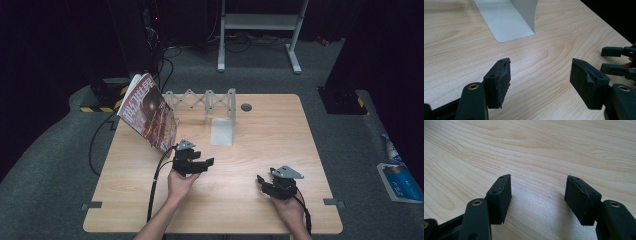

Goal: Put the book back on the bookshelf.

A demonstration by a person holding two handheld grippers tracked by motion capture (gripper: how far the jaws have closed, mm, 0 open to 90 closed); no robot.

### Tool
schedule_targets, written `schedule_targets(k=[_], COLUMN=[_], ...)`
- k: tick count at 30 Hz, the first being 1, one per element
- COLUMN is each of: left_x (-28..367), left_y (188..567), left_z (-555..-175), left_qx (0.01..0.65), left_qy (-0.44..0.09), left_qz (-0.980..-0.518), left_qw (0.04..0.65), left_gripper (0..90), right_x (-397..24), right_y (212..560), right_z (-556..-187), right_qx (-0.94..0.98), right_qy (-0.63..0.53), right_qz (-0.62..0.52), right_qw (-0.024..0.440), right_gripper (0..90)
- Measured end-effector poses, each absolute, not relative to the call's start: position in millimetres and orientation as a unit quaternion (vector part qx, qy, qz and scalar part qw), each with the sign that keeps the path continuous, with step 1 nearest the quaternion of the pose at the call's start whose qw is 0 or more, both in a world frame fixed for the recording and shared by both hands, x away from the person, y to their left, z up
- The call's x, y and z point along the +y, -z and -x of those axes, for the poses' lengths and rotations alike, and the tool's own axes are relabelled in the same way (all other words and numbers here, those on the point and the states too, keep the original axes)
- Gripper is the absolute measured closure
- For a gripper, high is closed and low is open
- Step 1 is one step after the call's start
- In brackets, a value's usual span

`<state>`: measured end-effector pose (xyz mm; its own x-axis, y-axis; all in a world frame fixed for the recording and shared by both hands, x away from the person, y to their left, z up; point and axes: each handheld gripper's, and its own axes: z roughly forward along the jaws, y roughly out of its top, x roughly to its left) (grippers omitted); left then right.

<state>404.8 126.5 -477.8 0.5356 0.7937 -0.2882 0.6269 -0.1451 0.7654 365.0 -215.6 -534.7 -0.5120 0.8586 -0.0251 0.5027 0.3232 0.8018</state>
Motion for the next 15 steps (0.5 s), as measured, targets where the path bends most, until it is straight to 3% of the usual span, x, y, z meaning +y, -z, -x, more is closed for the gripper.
schedule_targets(k=[15], left_x=[118.1], left_y=[488.8], left_z=[-409.4], left_qx=[0.477], left_qy=[-0.096], left_qz=[-0.755], left_qw=[0.441], left_gripper=[33.4], right_x=[-215.7], right_y=[534.7], right_z=[-365.1], right_qx=[0.780], right_qy=[-0.385], right_qz=[-0.435], right_qw=[0.232], right_gripper=[38.3])
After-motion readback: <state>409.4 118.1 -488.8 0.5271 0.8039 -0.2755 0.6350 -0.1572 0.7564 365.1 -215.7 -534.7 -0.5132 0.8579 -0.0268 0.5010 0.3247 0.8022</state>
